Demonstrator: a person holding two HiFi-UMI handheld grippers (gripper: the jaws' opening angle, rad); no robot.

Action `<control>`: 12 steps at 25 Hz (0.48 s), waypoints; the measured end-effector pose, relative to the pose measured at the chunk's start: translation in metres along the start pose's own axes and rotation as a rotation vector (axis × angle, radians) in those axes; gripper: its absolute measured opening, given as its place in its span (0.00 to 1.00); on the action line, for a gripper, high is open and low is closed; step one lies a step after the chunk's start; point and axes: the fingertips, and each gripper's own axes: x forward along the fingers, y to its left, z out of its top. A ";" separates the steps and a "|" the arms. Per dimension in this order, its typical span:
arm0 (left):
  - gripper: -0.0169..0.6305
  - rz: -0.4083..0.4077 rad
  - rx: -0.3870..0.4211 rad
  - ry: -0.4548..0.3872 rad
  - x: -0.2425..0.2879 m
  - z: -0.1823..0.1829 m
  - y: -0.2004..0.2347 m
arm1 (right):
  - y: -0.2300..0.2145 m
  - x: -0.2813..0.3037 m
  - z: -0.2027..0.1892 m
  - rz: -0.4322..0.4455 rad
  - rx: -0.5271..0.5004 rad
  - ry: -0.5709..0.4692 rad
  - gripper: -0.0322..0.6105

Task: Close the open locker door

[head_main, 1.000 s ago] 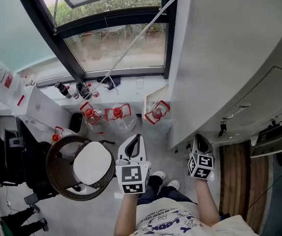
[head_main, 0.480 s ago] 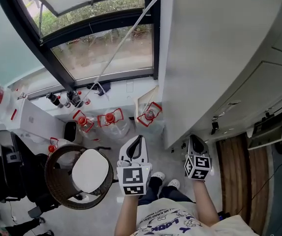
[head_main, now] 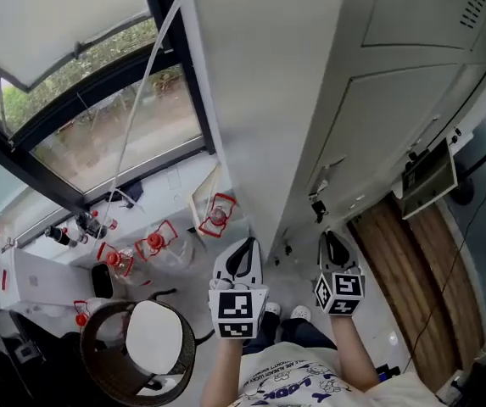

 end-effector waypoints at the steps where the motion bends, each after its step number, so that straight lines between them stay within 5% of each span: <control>1: 0.03 -0.040 0.013 -0.002 0.007 0.002 -0.011 | -0.010 -0.007 0.002 -0.034 0.010 -0.014 0.11; 12: 0.03 -0.414 0.134 -0.002 0.043 0.007 -0.129 | -0.106 -0.108 0.013 -0.395 0.072 -0.138 0.11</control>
